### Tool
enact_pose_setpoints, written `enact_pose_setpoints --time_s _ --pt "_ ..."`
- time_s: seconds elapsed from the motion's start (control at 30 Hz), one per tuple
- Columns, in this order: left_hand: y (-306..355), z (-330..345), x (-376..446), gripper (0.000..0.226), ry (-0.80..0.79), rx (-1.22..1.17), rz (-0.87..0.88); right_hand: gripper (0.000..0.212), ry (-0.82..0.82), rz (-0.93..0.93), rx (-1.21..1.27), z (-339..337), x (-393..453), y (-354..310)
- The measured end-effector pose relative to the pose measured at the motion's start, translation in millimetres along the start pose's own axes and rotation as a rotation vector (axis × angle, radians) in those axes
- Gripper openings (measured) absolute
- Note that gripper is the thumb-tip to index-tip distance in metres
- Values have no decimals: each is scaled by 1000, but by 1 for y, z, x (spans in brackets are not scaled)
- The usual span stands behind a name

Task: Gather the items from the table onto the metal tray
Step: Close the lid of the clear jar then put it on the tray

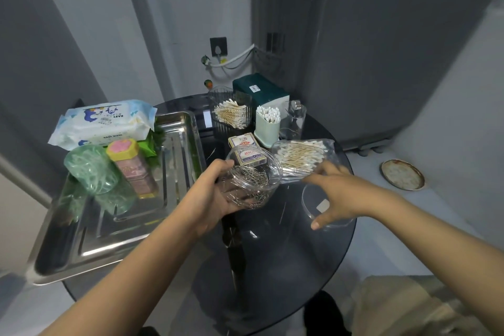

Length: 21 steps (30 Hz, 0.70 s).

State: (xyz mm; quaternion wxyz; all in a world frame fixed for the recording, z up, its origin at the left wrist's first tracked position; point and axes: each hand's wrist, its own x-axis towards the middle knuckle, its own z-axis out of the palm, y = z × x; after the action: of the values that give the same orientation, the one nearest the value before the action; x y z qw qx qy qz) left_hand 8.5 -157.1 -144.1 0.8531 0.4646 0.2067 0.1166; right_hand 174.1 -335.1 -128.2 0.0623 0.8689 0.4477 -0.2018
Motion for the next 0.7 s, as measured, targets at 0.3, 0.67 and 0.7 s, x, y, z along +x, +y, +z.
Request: enact_pose_setpoints --time_s 0.3,0.67,0.7 --pt "0 1 -1 23 24 -26 -12 90 107 -71 234 -7 -5 3" --pt "5 -5 -2 21 28 -54 26 66 357 -201 677 -45 6 -20" --pt "4 -5 -2 21 28 -57 22 64 390 -197 725 -49 7 -24"
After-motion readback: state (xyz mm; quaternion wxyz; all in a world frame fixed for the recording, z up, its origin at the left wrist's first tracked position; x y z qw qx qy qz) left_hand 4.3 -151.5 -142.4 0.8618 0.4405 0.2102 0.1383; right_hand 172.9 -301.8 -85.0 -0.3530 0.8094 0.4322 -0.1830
